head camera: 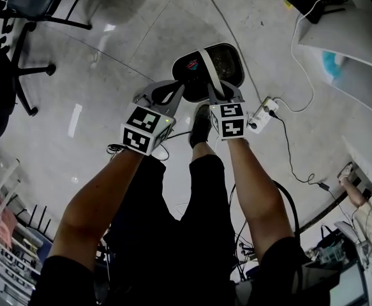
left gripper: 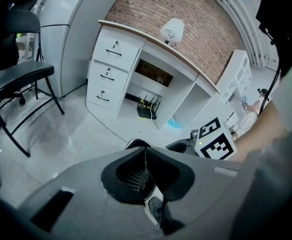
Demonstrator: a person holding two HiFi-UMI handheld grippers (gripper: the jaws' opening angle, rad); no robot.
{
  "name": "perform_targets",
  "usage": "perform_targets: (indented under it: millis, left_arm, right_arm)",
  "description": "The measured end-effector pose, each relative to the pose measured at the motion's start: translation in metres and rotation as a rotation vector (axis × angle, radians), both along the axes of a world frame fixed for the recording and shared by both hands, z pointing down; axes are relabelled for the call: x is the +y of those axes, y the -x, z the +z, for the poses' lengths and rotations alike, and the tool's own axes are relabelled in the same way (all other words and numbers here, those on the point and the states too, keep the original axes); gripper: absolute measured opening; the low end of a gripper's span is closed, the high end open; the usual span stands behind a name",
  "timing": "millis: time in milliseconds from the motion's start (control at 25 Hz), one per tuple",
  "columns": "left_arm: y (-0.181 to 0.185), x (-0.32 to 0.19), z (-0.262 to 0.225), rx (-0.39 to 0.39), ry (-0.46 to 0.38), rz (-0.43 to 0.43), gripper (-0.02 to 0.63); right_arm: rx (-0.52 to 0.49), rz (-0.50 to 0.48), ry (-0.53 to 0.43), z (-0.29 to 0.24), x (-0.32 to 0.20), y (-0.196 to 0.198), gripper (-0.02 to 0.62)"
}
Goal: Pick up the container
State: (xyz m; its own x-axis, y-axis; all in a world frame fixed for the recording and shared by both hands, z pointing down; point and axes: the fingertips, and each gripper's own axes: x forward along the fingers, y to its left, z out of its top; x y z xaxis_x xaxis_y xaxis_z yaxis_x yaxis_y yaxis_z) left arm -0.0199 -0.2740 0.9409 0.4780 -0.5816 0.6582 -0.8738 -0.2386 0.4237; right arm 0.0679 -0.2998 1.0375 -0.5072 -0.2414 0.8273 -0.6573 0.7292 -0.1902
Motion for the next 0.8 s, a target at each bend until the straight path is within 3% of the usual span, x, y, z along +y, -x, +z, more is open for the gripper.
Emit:
perform_targets:
  millis: [240,600,800]
  left_arm:
    - [0.002,0.005,-0.033,0.008,-0.030,-0.011,0.008]
    - [0.002,0.008,-0.136,0.050,-0.110,-0.006,0.008]
    - [0.004,0.010,-0.193,0.029,-0.139,0.003,0.008]
  right_arm:
    - [-0.015,0.020,-0.004,-0.038,0.004,0.001,0.064]
    - [-0.065,0.020,-0.040,-0.145,0.014,0.001,0.064]
    - [-0.107,0.039,-0.076,-0.209,0.009,-0.002,0.064]
